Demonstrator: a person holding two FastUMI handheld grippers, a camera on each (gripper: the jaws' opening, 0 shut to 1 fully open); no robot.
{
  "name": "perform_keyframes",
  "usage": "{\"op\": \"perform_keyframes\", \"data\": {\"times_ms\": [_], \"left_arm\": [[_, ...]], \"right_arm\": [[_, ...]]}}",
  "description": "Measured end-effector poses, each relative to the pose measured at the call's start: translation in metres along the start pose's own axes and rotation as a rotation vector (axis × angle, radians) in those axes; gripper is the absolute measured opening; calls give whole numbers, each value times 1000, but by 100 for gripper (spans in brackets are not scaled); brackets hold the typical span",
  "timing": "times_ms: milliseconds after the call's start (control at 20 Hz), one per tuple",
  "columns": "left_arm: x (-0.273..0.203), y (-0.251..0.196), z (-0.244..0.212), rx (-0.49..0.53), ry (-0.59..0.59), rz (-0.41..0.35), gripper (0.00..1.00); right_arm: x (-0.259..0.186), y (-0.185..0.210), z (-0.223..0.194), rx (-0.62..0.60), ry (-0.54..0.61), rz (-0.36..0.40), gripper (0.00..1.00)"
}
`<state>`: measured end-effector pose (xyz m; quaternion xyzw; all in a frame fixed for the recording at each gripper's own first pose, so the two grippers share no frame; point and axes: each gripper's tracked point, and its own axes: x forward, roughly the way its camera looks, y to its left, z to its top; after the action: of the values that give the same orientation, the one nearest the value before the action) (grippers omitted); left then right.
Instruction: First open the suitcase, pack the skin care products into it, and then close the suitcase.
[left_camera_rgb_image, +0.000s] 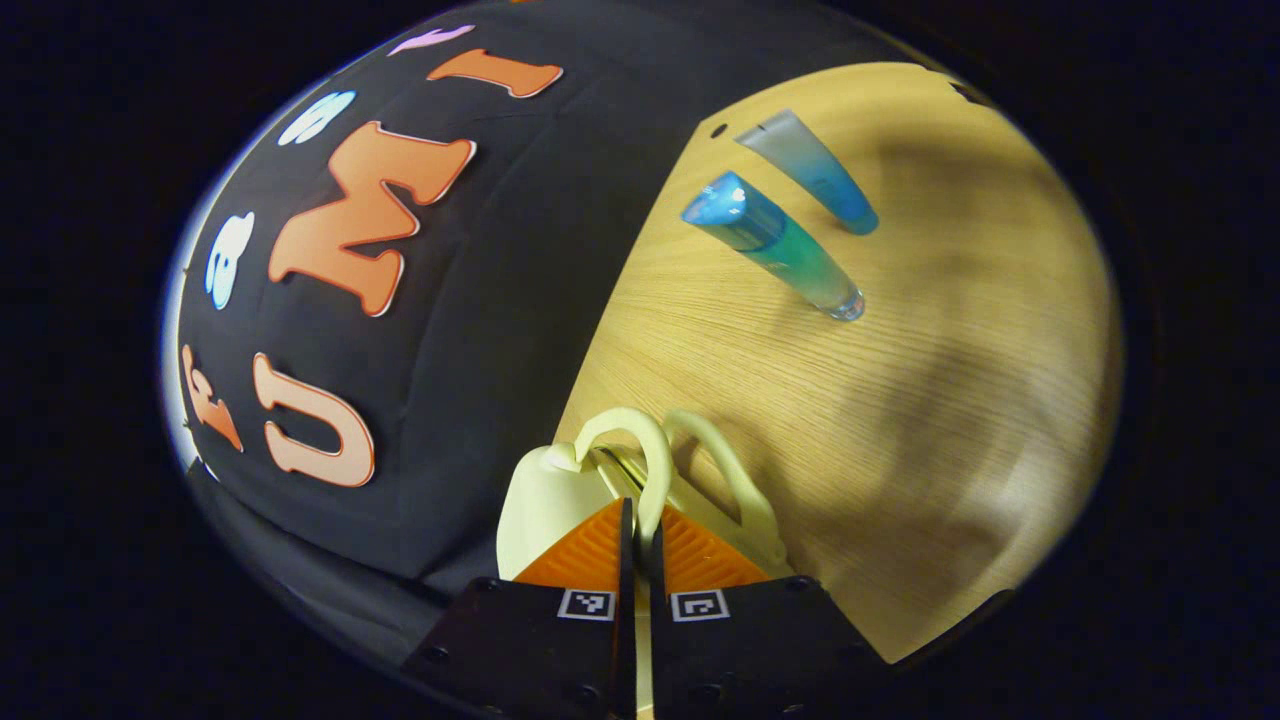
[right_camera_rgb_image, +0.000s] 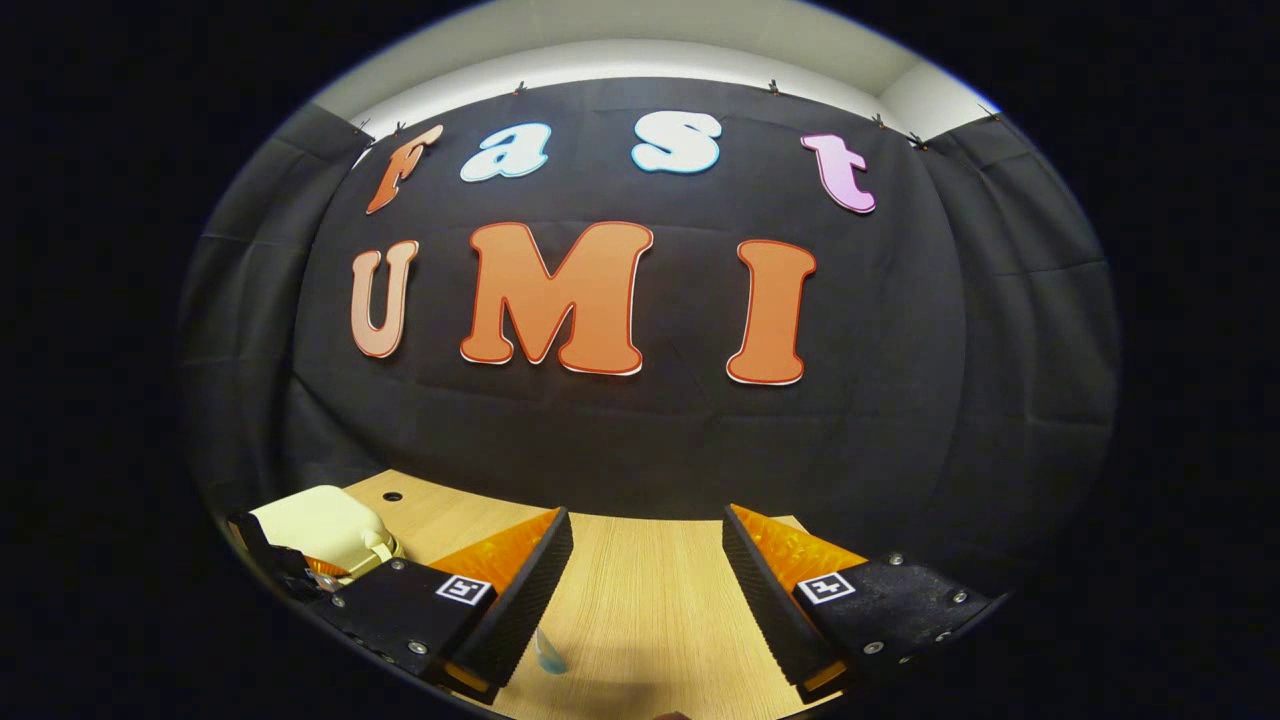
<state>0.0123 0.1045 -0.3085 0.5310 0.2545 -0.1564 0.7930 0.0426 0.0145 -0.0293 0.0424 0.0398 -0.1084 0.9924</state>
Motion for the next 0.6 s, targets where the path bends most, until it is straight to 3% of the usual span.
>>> {"op": "perform_keyframes", "data": {"times_ms": [200,450,600], "left_arm": [[-7,28,-1,-165,16,-22,6],[-24,92,-5,-389,-21,33,6],[-35,121,-14,-464,-47,60,6]], "right_arm": [[1,17,0,2,11,38,95],[6,50,5,-18,10,96,95],[7,67,9,-33,4,119,95]]}}
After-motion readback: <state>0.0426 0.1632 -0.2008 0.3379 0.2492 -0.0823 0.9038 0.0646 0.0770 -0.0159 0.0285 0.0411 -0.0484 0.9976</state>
